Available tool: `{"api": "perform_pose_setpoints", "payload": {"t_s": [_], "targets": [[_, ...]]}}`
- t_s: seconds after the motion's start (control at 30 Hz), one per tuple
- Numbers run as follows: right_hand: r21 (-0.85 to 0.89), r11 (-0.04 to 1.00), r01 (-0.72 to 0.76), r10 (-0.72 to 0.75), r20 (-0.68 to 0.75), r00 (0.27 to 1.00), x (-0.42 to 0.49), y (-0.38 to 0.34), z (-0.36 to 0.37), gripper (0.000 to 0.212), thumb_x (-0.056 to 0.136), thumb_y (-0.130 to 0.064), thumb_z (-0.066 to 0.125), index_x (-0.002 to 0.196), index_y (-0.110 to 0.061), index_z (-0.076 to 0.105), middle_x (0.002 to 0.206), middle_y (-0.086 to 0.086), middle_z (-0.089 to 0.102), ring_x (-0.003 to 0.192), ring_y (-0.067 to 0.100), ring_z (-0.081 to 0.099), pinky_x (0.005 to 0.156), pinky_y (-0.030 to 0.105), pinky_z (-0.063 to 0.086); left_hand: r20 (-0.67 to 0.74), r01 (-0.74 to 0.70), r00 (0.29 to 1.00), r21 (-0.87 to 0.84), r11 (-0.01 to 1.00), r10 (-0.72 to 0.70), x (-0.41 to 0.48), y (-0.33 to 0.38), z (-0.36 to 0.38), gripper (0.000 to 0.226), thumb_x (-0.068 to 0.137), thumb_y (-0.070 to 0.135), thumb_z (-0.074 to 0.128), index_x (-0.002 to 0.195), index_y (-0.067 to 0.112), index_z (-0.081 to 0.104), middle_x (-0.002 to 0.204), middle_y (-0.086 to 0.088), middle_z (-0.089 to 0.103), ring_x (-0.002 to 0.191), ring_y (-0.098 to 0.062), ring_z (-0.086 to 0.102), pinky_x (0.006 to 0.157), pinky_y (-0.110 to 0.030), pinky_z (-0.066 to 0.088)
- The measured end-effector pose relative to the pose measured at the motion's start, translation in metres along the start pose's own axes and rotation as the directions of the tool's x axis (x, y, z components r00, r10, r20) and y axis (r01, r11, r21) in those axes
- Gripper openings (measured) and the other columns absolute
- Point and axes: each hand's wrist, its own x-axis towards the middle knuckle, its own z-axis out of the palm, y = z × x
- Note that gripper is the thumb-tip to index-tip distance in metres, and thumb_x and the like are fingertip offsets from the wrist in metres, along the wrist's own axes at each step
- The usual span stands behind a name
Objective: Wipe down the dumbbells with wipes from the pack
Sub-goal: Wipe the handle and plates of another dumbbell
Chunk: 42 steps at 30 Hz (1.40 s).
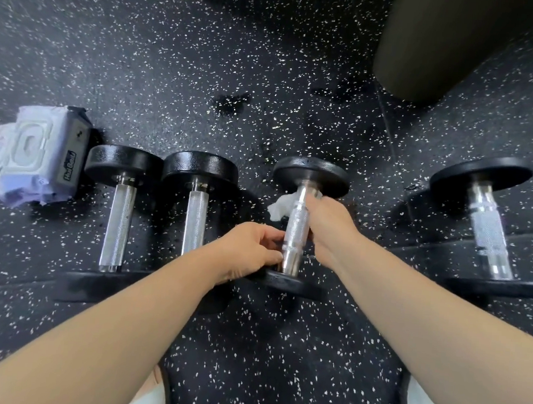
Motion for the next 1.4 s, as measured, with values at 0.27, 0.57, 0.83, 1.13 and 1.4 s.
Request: {"api": "perform_pose_setpoints", "payload": {"t_s": [0.27, 0.57, 0.83, 1.13, 1.4], "targets": [[-0.02, 0.99, -0.142, 0.144, 0.166, 0.976, -0.035, 0.025, -0.017, 0.024, 0.098, -0.017, 0.047, 0.107, -0.006, 0.066, 0.111, 0.02, 0.07, 0.112, 0.038, 0.062, 0.101, 0.047, 0.048, -0.121, -0.007, 0.993, 0.018, 1.0, 0.009, -0.007, -0.006, -0.011, 0.03, 0.087, 0.001, 0.063, 0.1, 0.026, 0.071, 0.095, 0.004, 0.074, 0.09, -0.012, 0.065, 0.086, -0.022, 0.051], [0.293, 0.955, -0.044, -0.025, 0.229, 0.973, -0.012, 0.0, -0.008, 0.028, 0.096, -0.002, 0.044, 0.117, 0.0, 0.061, 0.115, 0.013, 0.069, 0.107, 0.023, 0.065, 0.097, 0.036, 0.049, -0.216, 0.071, 0.975, 0.055, 0.996, -0.057, -0.007, -0.003, -0.023, 0.023, 0.086, 0.001, 0.06, 0.096, 0.017, 0.072, 0.058, 0.007, 0.061, 0.057, -0.007, 0.053, 0.064, -0.022, 0.048], [0.046, 0.992, -0.121, 0.1, 0.323, 0.941, -0.02, 0.012, 0.0, 0.024, 0.1, -0.006, 0.041, 0.098, -0.006, 0.065, 0.107, 0.02, 0.071, 0.094, 0.03, 0.065, 0.093, 0.04, 0.053, -0.299, 0.147, 0.953, 0.336, 0.93, -0.042, -0.001, 0.016, -0.021, 0.029, 0.074, 0.028, 0.076, 0.057, 0.014, 0.057, 0.048, 0.003, 0.046, 0.045, -0.013, 0.041, 0.046, -0.022, 0.032], [0.217, 0.976, 0.034, -0.072, 0.169, 0.983, -0.015, -0.017, -0.008, 0.026, 0.093, 0.002, 0.049, 0.075, -0.008, 0.065, 0.093, 0.012, 0.072, 0.088, 0.026, 0.068, 0.093, 0.039, 0.053, -0.313, 0.11, 0.95, 0.403, 0.909, 0.024, 0.01, 0.024, 0.007, 0.03, 0.077, 0.028, 0.077, 0.065, 0.016, 0.053, 0.063, 0.002, 0.053, 0.056, -0.012, 0.048, 0.05, -0.025, 0.035], [0.109, 0.991, 0.082, -0.088, 0.053, 0.995, -0.011, -0.023, -0.048, 0.023, 0.093, -0.003, 0.051, 0.082, -0.009, 0.071, 0.094, 0.011, 0.073, 0.096, 0.027, 0.068, 0.085, 0.035, 0.053, -0.091, 0.043, 0.995, 0.006, 0.999, -0.043, 0.029, 0.039, 0.036, 0.019, 0.08, 0.023, 0.077, 0.091, 0.01, 0.068, 0.085, -0.007, 0.071, 0.077, -0.02, 0.065, 0.081, -0.035, 0.055]]}}
